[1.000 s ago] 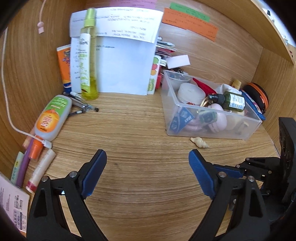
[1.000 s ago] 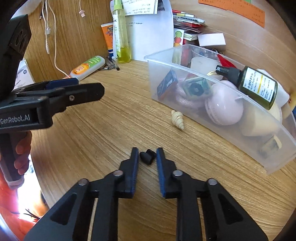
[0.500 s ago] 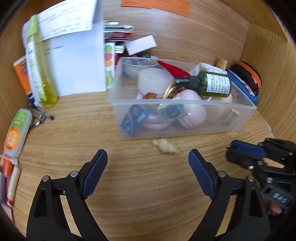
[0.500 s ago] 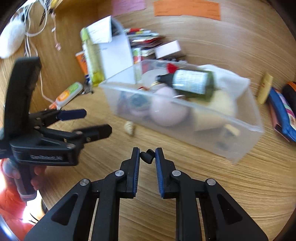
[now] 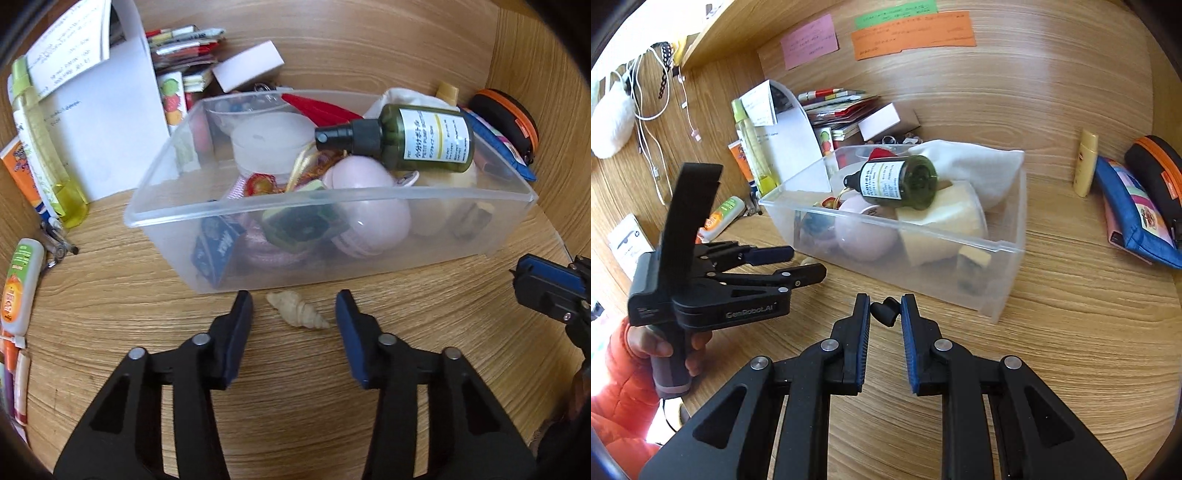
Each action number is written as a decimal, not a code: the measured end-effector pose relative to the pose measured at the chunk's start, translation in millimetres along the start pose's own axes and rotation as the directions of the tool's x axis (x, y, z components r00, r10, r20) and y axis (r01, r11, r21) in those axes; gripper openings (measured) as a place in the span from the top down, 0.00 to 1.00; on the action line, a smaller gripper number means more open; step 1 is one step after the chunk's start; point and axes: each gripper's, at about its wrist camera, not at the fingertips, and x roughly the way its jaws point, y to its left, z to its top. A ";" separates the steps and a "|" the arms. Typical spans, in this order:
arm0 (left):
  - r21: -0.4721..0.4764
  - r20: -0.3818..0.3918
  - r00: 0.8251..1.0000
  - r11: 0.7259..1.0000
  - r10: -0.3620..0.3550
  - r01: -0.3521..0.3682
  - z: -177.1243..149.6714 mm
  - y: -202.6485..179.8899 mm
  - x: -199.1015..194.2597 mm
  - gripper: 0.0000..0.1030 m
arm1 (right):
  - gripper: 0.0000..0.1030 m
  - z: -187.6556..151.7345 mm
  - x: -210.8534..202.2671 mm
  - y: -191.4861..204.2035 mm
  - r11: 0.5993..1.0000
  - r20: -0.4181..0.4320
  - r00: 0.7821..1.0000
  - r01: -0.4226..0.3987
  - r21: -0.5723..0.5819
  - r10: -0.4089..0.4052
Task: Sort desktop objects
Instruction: 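Grasp the seashell with the left tool while the right grasps the black clip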
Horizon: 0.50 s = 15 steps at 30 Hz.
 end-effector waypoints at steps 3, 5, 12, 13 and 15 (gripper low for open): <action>-0.009 0.000 1.000 1.000 -0.002 0.002 2.7 -1.1 2.3 0.61 | 0.85 -1.9 -2.6 -4.0 1.000 0.006 1.000 -0.003 0.002 0.003; -0.009 0.002 1.000 1.000 0.002 -0.002 2.9 -1.5 2.4 0.72 | 0.85 -2.5 -4.8 -7.2 1.000 0.012 1.000 -0.006 0.006 0.006; 0.003 0.002 0.999 0.999 -0.032 0.032 -1.8 -3.9 -2.0 0.84 | 0.85 -2.3 -10.0 -12.2 1.000 0.029 1.000 -0.007 0.025 0.006; 0.000 0.002 0.999 0.999 -0.043 0.043 -3.3 -3.6 -3.4 0.84 | 0.85 -1.3 -10.5 -11.9 1.000 0.031 1.000 -0.005 0.025 0.004; -0.009 0.007 0.998 0.998 -0.055 0.055 -5.8 -2.5 -7.4 0.84 | 0.85 -0.2 -12.8 -12.5 1.000 0.036 0.999 0.002 0.024 -0.003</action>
